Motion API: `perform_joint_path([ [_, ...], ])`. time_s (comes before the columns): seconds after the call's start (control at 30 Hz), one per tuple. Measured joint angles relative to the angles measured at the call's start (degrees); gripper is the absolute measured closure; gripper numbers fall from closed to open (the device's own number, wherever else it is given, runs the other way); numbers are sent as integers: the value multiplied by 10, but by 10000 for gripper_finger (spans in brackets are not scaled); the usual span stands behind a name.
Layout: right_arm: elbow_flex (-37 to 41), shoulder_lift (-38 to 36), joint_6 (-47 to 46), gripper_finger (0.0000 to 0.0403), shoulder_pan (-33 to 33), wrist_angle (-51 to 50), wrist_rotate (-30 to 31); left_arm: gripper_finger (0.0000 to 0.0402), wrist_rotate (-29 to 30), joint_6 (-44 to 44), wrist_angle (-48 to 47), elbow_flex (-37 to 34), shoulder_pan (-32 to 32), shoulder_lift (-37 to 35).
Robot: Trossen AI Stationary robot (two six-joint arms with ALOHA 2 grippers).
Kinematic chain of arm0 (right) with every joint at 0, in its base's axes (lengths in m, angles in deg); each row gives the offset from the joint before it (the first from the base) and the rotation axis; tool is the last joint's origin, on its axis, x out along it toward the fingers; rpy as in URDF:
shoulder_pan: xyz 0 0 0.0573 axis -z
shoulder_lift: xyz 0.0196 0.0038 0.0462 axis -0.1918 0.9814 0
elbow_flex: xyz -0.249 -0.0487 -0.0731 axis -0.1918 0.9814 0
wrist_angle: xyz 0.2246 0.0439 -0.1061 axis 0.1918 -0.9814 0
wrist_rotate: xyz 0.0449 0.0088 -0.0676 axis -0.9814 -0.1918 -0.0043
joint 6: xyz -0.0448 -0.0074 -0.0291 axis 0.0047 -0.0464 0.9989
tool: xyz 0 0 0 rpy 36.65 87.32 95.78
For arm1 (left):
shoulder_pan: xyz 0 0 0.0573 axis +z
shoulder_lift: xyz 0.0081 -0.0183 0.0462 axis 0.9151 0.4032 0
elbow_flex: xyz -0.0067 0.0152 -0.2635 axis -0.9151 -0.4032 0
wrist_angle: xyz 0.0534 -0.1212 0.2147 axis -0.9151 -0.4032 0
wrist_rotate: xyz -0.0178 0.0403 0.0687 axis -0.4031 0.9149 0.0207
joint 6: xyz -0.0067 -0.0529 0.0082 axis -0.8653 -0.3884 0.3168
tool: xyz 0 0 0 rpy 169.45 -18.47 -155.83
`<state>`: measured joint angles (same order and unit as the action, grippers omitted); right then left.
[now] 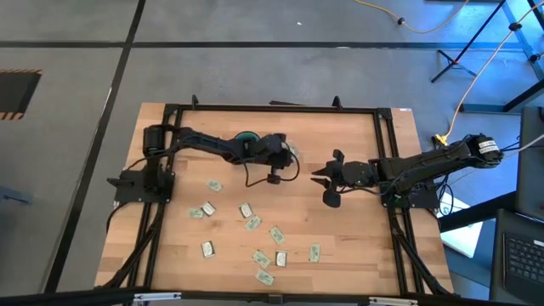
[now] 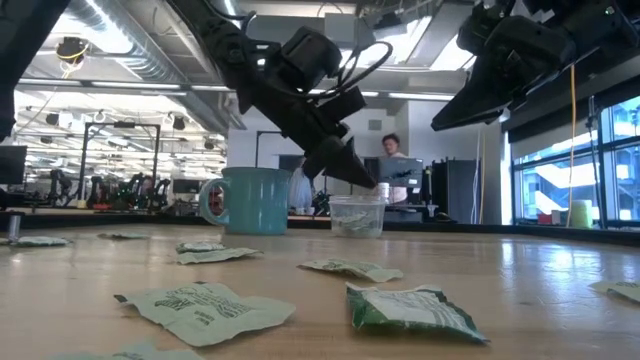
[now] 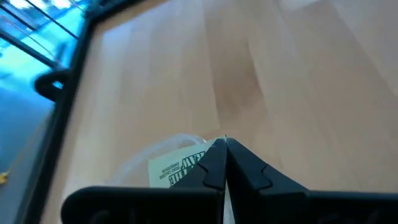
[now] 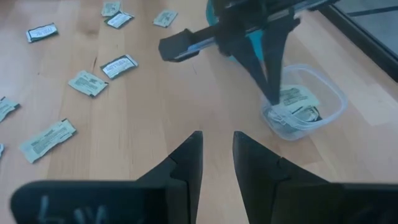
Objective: Pick and place items into bin
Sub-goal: Put the white stevia packet into the transparent bin
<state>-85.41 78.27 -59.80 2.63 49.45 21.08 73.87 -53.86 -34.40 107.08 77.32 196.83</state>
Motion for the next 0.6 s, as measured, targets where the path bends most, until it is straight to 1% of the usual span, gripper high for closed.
perform_joint_path([
  [0.23, 0, 0, -16, 311, 0, -10, 0, 399, 44, 8, 7, 1, 3, 0],
  [0.47, 0, 0, -16, 311, 0, -12, 0, 399, 44, -26, 0, 0, 23, 0],
  [0.6, 0, 0, -16, 311, 0, -12, 0, 398, 27, -38, -8, 0, 33, 0],
])
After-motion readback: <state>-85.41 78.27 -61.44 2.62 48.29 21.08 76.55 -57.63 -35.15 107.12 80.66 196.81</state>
